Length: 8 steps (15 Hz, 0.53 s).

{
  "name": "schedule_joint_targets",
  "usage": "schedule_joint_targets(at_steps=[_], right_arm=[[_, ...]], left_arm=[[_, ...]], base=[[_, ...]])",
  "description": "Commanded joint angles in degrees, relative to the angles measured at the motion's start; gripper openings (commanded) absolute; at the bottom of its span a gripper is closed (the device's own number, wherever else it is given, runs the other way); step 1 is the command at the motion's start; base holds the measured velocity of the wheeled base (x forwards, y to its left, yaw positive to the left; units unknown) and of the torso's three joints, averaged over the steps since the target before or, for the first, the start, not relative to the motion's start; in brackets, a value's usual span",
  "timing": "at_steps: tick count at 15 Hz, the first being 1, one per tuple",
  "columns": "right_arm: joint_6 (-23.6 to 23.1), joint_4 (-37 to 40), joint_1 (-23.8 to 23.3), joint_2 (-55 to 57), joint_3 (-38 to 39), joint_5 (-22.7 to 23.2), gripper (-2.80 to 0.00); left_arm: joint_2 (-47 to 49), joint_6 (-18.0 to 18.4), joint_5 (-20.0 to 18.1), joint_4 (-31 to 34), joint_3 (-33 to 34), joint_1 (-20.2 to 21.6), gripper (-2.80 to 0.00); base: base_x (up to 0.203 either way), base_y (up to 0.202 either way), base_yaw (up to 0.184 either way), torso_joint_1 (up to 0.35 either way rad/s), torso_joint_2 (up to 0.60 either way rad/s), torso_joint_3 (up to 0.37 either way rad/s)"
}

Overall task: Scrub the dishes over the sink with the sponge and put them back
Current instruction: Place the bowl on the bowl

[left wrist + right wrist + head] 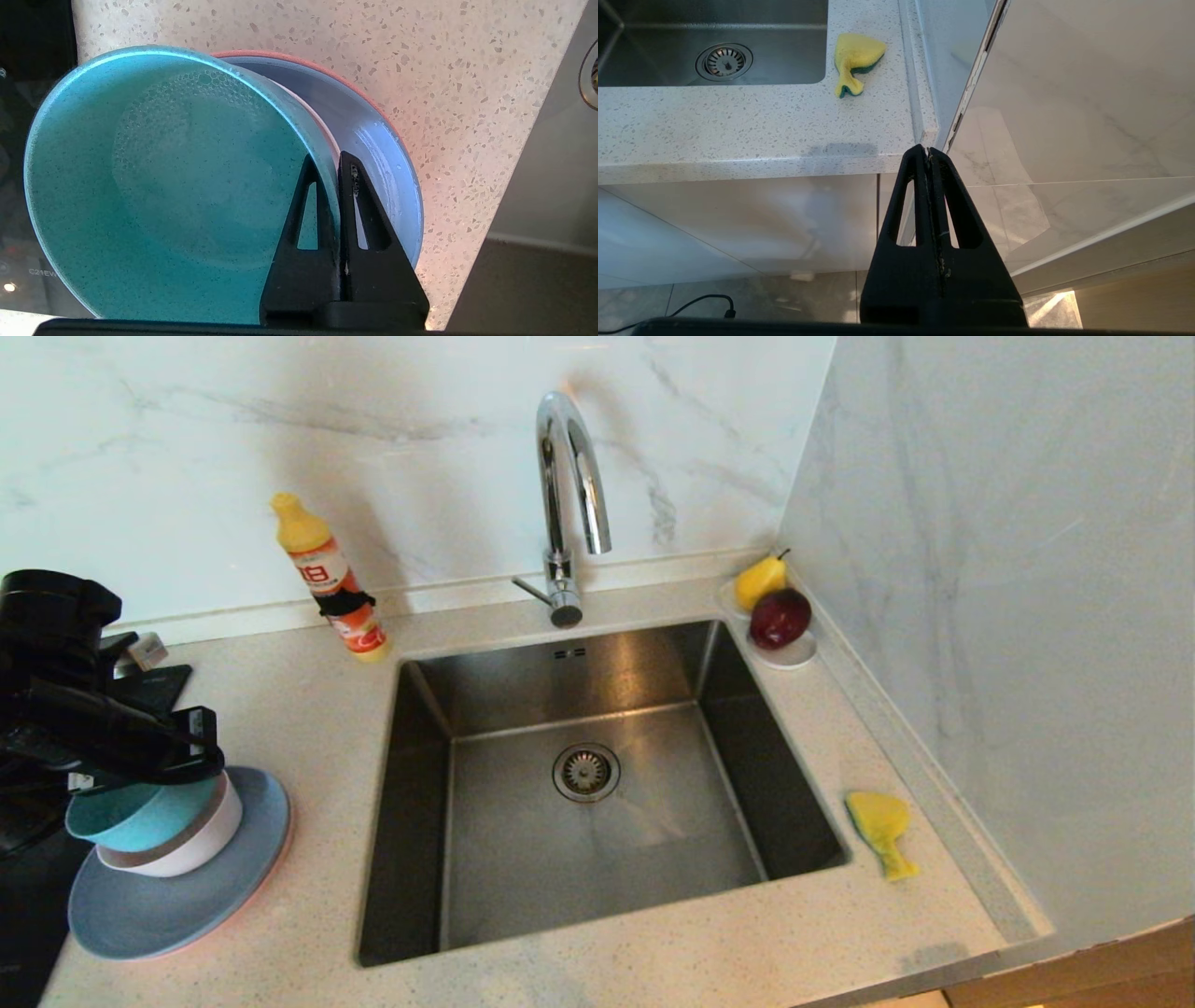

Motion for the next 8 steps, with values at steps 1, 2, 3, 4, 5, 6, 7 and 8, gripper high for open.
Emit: schedule_joint_targets(at_steps=[1, 2, 3, 4, 5, 6, 7, 8], right_arm=[[0.0, 0.0, 0.1, 0.0, 0.0, 0.0, -2.8], [0.0, 0.0, 0.0, 0.0, 0.0, 0.0, -2.8], [0.0, 0.0, 0.0, 0.0, 0.0, 0.0, -2.8], [0.0, 0.0, 0.0, 0.0, 0.0, 0.0, -2.8], [0.0, 0.0, 0.0, 0.0, 0.0, 0.0, -2.8], [0.0, 0.0, 0.0, 0.0, 0.0, 0.0, -2.8], [0.0, 0.0, 0.0, 0.0, 0.0, 0.0, -2.8], [0.0, 0.0, 0.0, 0.0, 0.0, 0.0, -2.8]], left_arm=[[-0.1, 0.2, -0.1, 0.1, 0.6, 0.0, 0.0], [-0.1, 0.1, -0.1, 0.1, 0.7, 0.0, 0.0], [-0.2, -0.1, -0.2, 0.1, 0.6, 0.0, 0.0], [-0.3, -0.3, -0.2, 0.0, 0.2, 0.0, 0.0], [-0.5, -0.5, -0.3, 0.0, -0.1, 0.0, 0.0], [-1.0, -0.6, -0.5, 0.0, -0.8, 0.0, 0.0], [-1.5, -1.2, -0.7, 0.1, -2.2, 0.1, 0.0], [-2.2, -2.4, -0.8, 0.1, -3.8, 0.1, 0.0]], base=[[0.0, 0.0, 0.0, 0.0, 0.0, 0.0], [0.0, 0.0, 0.0, 0.0, 0.0, 0.0], [0.0, 0.0, 0.0, 0.0, 0.0, 0.0], [0.0, 0.0, 0.0, 0.0, 0.0, 0.0], [0.0, 0.0, 0.0, 0.0, 0.0, 0.0], [0.0, 0.0, 0.0, 0.0, 0.0, 0.0], [0.0, 0.0, 0.0, 0.0, 0.0, 0.0], [0.0, 0.0, 0.0, 0.0, 0.0, 0.0]])
